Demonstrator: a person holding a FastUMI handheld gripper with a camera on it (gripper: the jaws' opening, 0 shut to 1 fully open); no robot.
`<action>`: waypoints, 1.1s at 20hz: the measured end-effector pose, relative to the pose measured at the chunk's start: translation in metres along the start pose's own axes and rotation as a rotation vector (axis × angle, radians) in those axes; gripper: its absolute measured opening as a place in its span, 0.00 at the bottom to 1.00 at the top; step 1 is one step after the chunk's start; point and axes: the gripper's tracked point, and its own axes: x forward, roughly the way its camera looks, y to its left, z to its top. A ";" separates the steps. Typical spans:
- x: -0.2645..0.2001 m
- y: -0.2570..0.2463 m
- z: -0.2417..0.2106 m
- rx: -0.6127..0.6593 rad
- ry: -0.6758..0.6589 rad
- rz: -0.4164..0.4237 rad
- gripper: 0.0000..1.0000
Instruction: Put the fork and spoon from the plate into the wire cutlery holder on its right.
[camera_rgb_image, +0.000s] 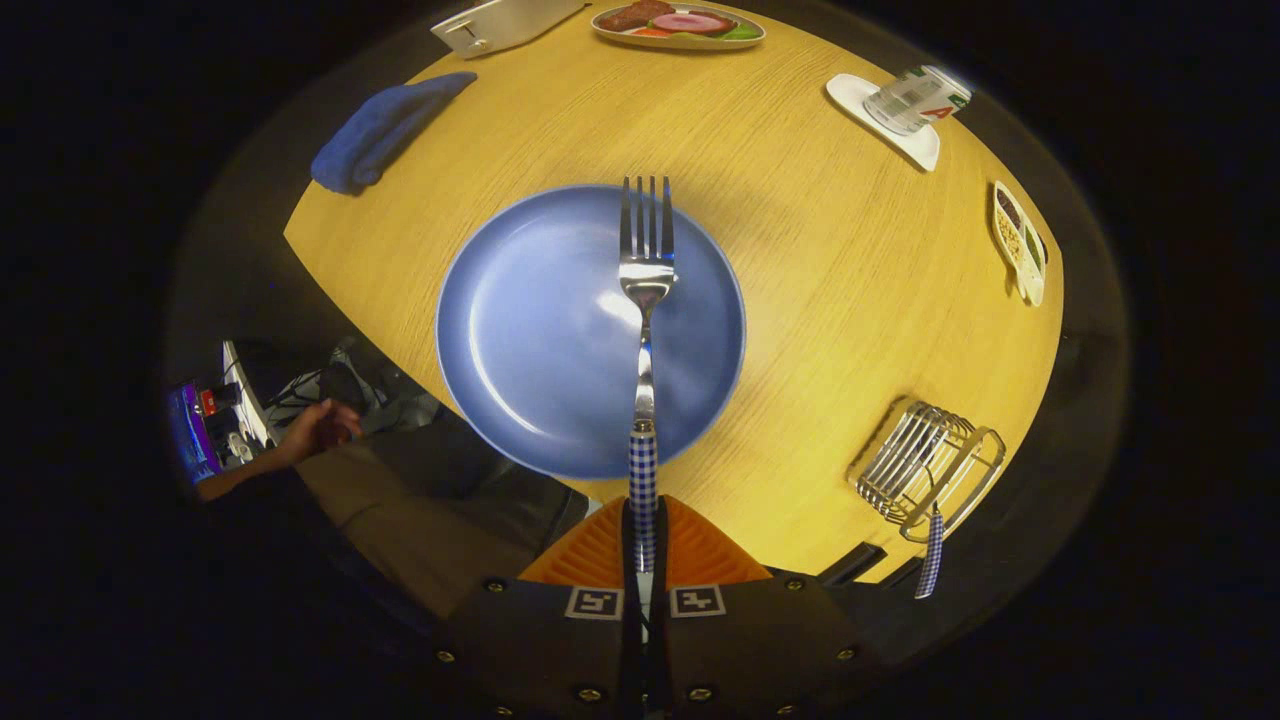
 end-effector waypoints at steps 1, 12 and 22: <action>-0.006 -0.004 -0.006 0.003 0.004 0.006 0.03; -0.069 -0.101 -0.120 0.126 0.204 -0.002 0.03; -0.078 -0.143 -0.158 0.151 0.441 -0.023 0.03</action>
